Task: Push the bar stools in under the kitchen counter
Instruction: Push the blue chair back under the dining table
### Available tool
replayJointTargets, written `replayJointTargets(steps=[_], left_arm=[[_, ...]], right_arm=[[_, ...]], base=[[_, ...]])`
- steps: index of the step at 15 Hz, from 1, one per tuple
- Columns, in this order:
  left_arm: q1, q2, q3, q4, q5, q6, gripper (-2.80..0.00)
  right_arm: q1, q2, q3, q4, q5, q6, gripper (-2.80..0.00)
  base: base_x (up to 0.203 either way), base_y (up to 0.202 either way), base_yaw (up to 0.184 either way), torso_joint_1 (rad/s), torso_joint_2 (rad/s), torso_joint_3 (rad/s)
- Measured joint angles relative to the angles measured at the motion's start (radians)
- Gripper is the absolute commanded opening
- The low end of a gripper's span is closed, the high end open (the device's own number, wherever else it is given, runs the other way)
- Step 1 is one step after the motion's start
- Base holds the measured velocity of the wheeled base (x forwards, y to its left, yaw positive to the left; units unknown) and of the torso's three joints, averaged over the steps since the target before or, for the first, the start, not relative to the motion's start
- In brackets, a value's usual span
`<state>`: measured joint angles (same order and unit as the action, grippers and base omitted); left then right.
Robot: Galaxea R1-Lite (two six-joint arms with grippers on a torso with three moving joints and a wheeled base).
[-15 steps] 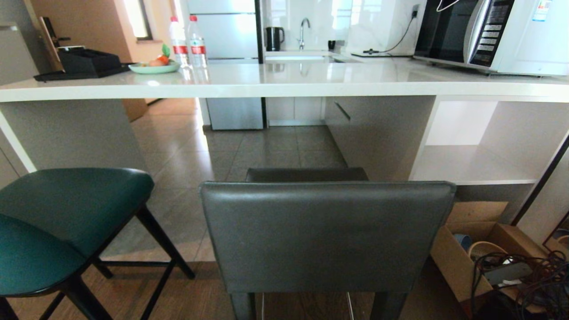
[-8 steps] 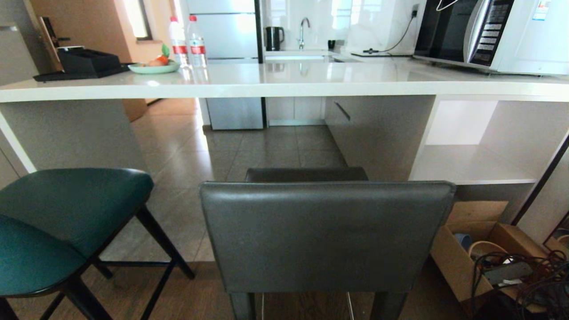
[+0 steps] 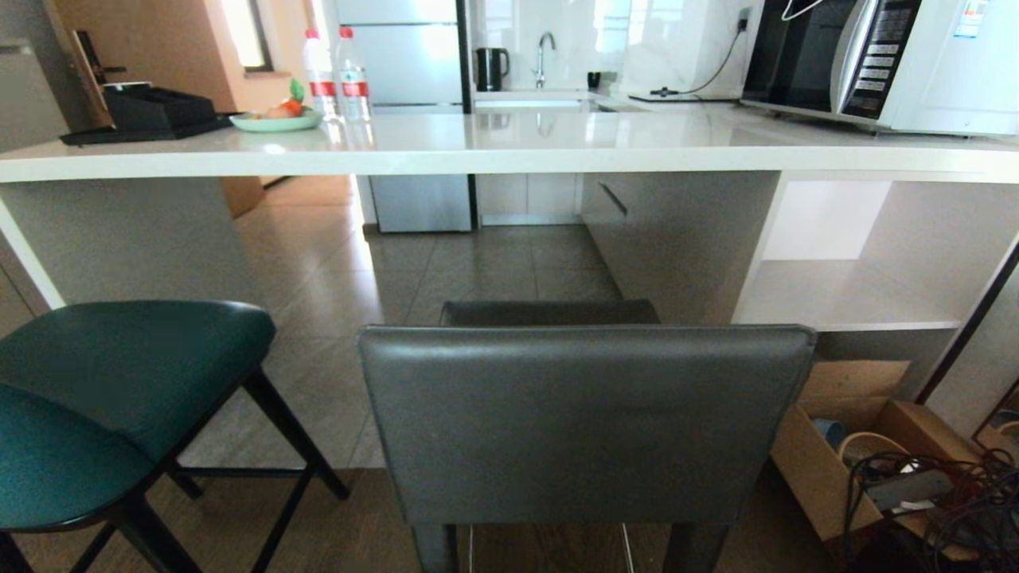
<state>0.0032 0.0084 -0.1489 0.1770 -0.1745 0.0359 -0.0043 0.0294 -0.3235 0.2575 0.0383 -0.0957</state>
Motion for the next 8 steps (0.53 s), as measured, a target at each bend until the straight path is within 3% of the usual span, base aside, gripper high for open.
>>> replayJointTargets(steps=[2, 5, 8], left_arm=[[0.0, -0.007, 0.019, -0.002, -0.045, -0.019, -2.8], [0.0, -0.009, 0.026, -0.004, -0.058, -0.014, -2.8], [0.0, -0.01, 0.061, -0.095, -0.143, 0.097, -2.8]], right_arm=[[0.001, -0.018, 0.117, -0.08, 0.002, -0.011, -2.8], [0.001, -0.027, 0.288, -0.245, 0.006, -0.042, -2.8], [0.003, -0.029, 0.319, -0.251, 0.012, -0.039, -2.8]], base=[[0.0, 0.0, 0.0, 0.0, 0.0, 0.0], [0.0, 0.0, 0.0, 0.0, 0.0, 0.0], [0.0, 0.0, 0.0, 0.0, 0.0, 0.0]])
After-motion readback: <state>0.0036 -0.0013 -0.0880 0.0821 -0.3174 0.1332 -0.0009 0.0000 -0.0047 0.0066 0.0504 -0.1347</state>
